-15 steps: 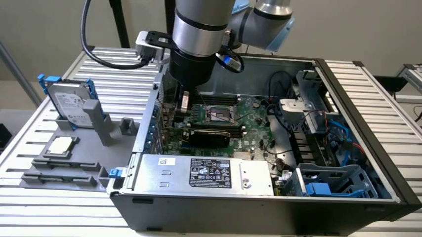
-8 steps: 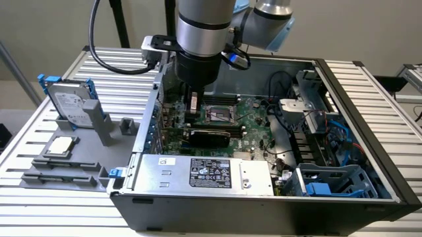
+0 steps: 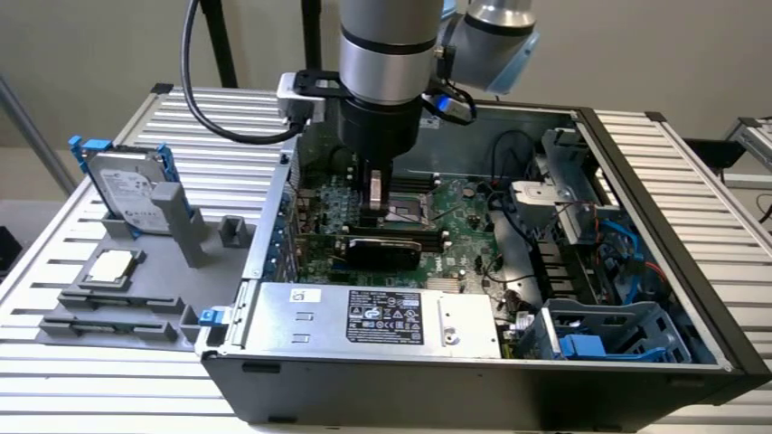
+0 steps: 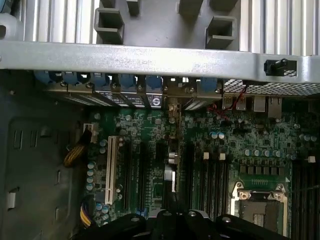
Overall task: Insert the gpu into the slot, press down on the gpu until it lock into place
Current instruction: 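Press down on the gpu until it lock into place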
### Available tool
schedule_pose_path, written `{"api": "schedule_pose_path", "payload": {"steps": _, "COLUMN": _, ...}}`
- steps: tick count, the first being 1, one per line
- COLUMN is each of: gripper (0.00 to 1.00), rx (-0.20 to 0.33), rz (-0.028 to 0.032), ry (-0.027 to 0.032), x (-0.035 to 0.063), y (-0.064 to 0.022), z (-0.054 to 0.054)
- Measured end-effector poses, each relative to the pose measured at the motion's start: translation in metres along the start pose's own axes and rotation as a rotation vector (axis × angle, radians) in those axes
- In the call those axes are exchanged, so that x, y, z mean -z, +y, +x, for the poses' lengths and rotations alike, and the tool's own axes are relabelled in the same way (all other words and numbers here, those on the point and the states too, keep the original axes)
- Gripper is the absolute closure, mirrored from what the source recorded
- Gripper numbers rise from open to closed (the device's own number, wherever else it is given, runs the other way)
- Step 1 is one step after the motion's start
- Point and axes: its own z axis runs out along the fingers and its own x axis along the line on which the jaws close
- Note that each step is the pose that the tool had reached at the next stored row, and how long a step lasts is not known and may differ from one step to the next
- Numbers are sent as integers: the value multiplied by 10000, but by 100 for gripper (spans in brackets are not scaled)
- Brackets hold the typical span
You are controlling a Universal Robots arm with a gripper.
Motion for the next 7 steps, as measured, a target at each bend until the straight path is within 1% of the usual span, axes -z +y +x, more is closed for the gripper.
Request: {"api": "schedule_pose_path", "payload": {"steps": 7, "gripper": 89, "rx": 0, "rz": -2, "ry": 1, "x": 1, "y": -5, "z": 1}}
